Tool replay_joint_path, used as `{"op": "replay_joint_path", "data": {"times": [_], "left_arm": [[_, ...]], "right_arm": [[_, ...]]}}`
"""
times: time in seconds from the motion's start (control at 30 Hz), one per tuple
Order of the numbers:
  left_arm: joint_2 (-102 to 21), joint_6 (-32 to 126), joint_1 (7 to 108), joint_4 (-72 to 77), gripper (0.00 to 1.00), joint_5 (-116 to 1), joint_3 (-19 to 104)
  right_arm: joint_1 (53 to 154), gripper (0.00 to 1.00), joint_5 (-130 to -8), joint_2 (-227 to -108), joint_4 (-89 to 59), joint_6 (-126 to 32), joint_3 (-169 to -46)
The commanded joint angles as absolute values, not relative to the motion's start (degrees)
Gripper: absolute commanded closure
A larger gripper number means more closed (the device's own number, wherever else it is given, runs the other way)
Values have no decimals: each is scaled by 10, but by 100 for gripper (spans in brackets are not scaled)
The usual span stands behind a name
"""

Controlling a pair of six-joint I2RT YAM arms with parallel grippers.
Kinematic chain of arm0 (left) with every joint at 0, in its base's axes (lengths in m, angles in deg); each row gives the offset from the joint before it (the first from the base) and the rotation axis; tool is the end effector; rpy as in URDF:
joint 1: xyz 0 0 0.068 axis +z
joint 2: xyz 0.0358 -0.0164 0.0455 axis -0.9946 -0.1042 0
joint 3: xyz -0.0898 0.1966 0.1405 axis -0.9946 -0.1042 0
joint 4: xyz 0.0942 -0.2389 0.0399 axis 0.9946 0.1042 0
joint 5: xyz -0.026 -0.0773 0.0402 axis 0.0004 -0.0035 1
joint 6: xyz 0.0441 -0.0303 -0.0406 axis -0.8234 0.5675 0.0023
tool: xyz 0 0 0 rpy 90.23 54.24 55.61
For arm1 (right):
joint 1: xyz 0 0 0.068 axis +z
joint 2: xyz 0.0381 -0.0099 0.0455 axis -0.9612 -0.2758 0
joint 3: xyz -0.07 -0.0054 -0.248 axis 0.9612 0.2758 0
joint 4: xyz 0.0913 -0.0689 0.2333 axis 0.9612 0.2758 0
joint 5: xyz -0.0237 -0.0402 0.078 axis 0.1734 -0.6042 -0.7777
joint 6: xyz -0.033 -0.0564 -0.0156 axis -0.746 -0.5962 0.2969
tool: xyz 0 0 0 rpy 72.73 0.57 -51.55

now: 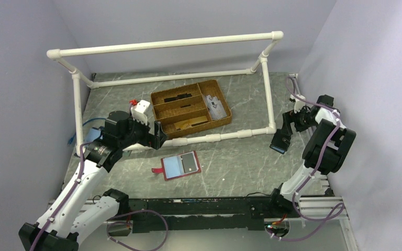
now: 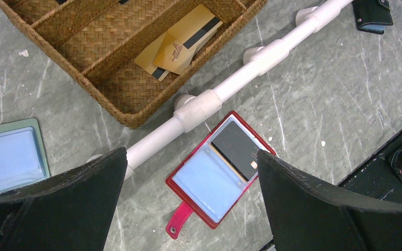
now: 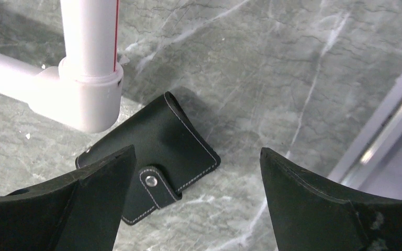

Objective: Take the credit cards out of the card holder
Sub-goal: Move the card holder to the center of the board.

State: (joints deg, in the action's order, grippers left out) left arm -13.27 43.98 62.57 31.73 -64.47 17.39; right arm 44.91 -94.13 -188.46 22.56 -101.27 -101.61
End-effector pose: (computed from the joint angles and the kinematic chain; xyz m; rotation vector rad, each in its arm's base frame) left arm 0.1885 -0.0891 0.2961 0.4020 2.0517 -0.5891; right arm 0.3183 -0.1443 0.1658 -0.5229 2.4637 0.3047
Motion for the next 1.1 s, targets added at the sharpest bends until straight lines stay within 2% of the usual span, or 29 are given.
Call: {"op": "replay_joint_path", "data": {"times": [0.0, 0.2, 0.57, 0.8, 1.07], "left_arm": [[-122, 431, 628, 294, 1, -650, 174], [-121, 431, 628, 294, 1, -651, 174], [-122, 431, 628, 294, 1, -651, 174], [-122, 430, 629, 294, 1, -649, 174], [-124, 429, 630, 293, 1, -654, 173]], "right_arm": [[454, 12, -968, -1916, 234, -1019, -1032], [458, 23, -963, -1925, 283, -1083, -1013], [489, 48, -972, -1850, 365, -1195, -911], [589, 54, -951, -1811, 360, -1169, -858], [773, 57, -968, -1775, 362, -1123, -831]]}}
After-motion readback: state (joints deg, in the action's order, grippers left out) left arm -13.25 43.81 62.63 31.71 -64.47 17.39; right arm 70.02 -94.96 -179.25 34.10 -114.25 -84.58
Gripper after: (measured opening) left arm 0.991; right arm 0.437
